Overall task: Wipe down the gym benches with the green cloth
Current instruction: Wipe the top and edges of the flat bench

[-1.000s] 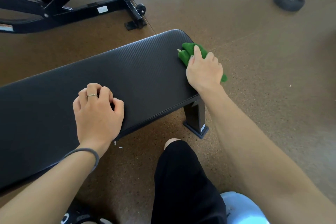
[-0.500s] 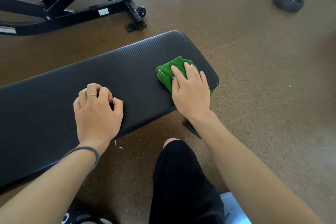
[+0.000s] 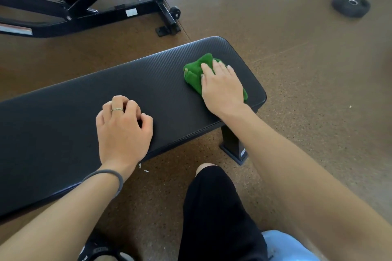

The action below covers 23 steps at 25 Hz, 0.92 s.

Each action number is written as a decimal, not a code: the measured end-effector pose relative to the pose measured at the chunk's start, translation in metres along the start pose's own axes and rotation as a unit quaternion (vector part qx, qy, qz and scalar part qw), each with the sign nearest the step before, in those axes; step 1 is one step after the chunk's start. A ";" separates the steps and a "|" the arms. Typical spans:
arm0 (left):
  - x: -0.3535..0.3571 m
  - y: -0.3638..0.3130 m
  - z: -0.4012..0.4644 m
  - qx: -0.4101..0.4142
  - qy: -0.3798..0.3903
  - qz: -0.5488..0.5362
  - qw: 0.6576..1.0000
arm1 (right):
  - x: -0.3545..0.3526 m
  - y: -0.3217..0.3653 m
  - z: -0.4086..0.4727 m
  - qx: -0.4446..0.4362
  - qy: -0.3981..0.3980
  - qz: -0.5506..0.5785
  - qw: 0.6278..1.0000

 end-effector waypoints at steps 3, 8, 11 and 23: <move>0.000 -0.002 -0.001 0.001 -0.004 0.002 1.000 | 0.000 0.018 0.000 0.005 -0.014 0.019 1.000; 0.002 -0.001 -0.002 0.002 -0.015 0.030 0.999 | 0.019 0.048 -0.075 -0.122 0.013 0.019 0.992; 0.002 0.000 0.002 0.003 -0.011 0.033 0.999 | 0.008 0.053 0.011 -0.107 0.028 0.021 0.994; 0.004 0.000 0.001 -0.009 -0.009 0.033 0.999 | 0.014 0.128 0.070 -0.217 0.061 -0.036 0.974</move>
Point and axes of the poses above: each hand's wrist, its own z-axis towards the middle knuckle, its own x-axis out of the palm, y = z × x, the point moved 8 cm from there along z, towards the middle knuckle, and after that the axes turned 9 degrees about y, right-handed, at the moved point
